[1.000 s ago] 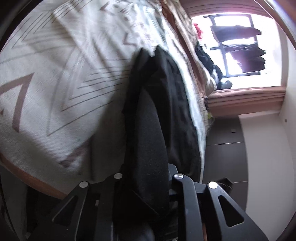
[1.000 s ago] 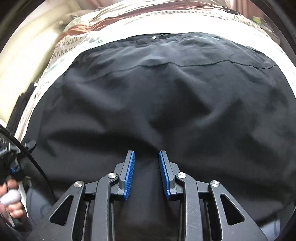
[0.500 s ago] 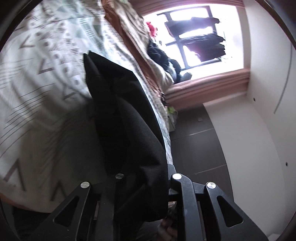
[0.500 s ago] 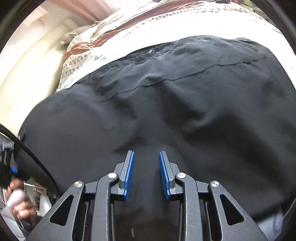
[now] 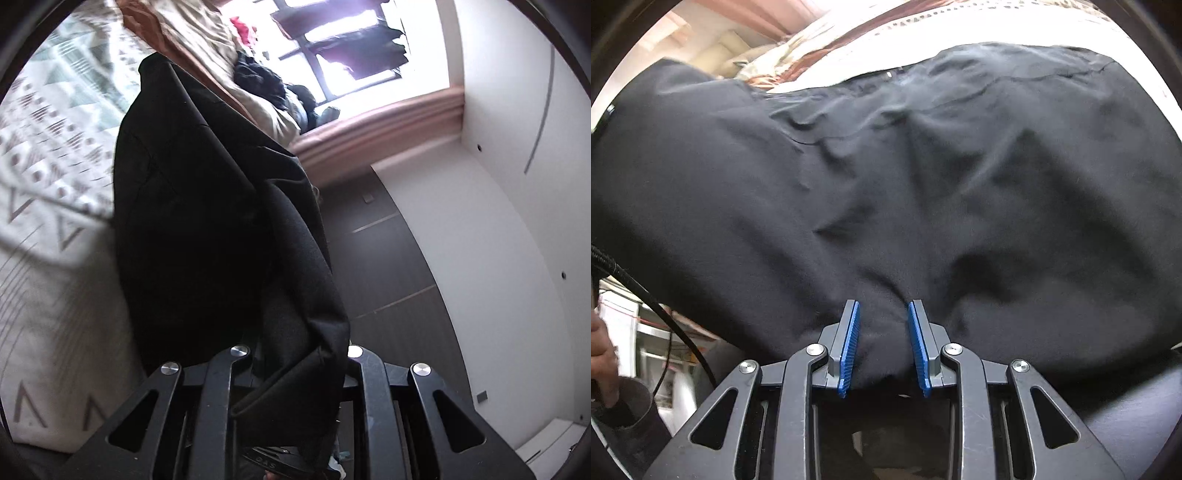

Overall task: Fold large clothes
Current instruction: 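Lift the jacket end with the left tool while the right tool opens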

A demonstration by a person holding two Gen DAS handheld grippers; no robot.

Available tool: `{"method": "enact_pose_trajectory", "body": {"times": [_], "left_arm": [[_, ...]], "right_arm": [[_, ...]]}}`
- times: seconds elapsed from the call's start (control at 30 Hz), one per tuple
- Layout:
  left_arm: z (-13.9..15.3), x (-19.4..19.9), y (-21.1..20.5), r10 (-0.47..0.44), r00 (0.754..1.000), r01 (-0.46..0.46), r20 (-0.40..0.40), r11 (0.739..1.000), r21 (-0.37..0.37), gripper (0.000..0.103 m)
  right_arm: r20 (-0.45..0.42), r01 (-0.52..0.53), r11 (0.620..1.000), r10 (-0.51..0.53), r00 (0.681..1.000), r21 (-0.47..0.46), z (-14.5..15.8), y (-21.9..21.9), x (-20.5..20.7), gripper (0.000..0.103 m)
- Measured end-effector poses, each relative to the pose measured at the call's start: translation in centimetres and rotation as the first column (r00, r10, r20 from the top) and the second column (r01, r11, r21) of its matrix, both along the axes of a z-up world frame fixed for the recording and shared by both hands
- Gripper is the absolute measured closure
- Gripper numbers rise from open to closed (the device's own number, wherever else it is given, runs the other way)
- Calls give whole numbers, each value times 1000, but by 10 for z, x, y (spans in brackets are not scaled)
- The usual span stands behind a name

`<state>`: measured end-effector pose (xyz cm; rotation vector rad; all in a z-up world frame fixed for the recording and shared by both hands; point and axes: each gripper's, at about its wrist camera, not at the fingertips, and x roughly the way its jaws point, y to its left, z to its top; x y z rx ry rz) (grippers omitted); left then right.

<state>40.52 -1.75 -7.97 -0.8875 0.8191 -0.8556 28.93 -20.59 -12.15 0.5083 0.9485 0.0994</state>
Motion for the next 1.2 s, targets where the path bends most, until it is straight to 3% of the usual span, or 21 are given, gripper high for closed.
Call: {"method": "enact_pose_trajectory", "body": {"times": [0.3,0.37,0.4,0.43,0.53,0.7,0.93,1.1,1.17,1.2], "left_arm": [[21,27,-76,-109,994,109,2,993,49,84],[20,31,-93,-134,991,134,-7,989,57,84],[18,35,-103,-147,989,147,-15,987,65,84],[16,39,-115,-160,987,161,-22,984,80,84],[9,49,-143,-192,980,197,-50,973,117,84],[-13,71,-191,-239,963,258,-128,952,164,84],[-42,62,-237,-306,932,346,-193,911,226,84],[-50,53,-272,-376,898,430,-226,857,284,84],[-53,48,-280,-375,897,437,-235,832,343,80],[-54,45,-284,-377,898,438,-229,820,368,73]], "right_arm": [[125,124,987,-136,983,98,50,-85,-47,78],[152,160,981,-176,973,111,59,-102,-64,65],[168,186,976,-203,965,114,63,-111,-74,50],[184,212,970,-231,955,116,67,-120,-85,43],[199,281,952,-300,933,118,67,-145,-110,43],[151,381,912,-403,903,152,49,-183,-143,43],[94,429,886,-449,889,175,32,-197,-157,43],[93,420,886,-443,891,194,35,-198,-152,43],[93,412,890,-435,896,197,35,-196,-150,43],[91,409,891,-431,898,196,32,-196,-149,43]]}}
